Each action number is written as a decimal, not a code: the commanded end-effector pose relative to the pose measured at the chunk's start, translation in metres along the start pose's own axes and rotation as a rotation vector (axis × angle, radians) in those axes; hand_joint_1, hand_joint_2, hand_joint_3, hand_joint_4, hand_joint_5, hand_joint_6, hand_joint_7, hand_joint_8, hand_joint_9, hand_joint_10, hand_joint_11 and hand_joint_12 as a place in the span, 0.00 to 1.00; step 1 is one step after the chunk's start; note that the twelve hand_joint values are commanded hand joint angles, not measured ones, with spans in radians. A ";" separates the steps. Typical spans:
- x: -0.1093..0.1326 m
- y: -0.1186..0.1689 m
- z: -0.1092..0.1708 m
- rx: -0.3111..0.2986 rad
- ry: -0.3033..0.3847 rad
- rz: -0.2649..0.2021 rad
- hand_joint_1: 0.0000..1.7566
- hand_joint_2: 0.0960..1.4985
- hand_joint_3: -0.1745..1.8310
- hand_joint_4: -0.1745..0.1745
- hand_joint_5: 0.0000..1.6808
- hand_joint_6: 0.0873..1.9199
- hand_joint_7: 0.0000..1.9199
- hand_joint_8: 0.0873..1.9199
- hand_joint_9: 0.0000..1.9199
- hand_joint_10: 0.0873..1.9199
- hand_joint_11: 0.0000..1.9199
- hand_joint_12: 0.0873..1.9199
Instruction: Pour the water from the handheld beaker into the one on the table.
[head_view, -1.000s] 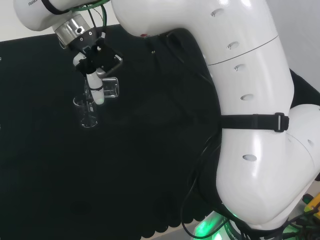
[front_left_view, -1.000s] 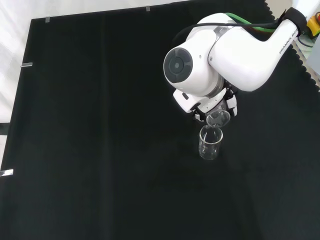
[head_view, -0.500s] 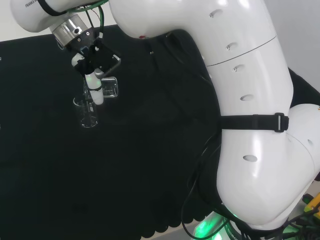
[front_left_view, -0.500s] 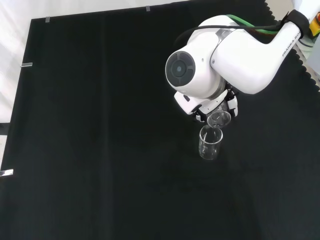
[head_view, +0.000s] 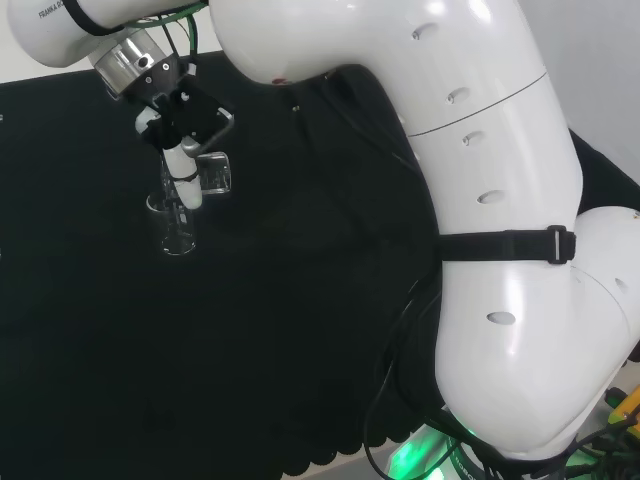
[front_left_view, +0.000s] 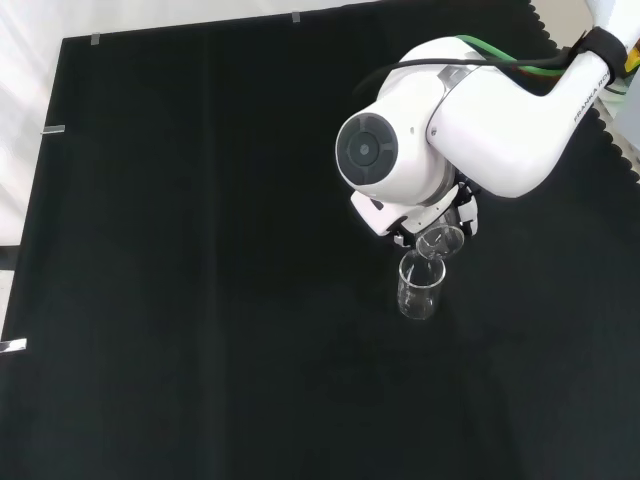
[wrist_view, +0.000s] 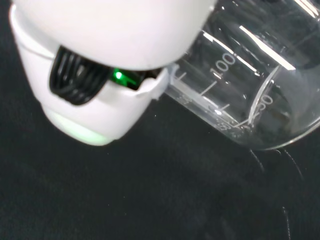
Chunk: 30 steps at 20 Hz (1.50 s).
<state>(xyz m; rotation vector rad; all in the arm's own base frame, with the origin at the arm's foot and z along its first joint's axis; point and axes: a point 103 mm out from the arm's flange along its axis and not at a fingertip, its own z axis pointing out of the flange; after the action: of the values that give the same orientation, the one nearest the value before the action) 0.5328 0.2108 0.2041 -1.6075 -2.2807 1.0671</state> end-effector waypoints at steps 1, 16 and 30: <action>0.001 0.000 -0.001 0.004 -0.009 0.004 0.82 0.33 0.43 0.00 0.86 0.13 0.85 0.00 0.76 0.15 0.66 0.34; 0.003 0.001 -0.006 0.010 -0.031 0.012 0.82 0.33 0.43 0.00 0.86 0.13 0.85 0.00 0.76 0.15 0.66 0.34; 0.010 0.004 -0.014 0.013 -0.063 -0.001 0.82 0.33 0.43 0.00 0.86 0.13 0.85 0.00 0.75 0.15 0.66 0.34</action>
<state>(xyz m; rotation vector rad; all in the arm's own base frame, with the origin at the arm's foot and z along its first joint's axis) 0.5387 0.2234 0.2096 -1.6057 -2.2960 1.1361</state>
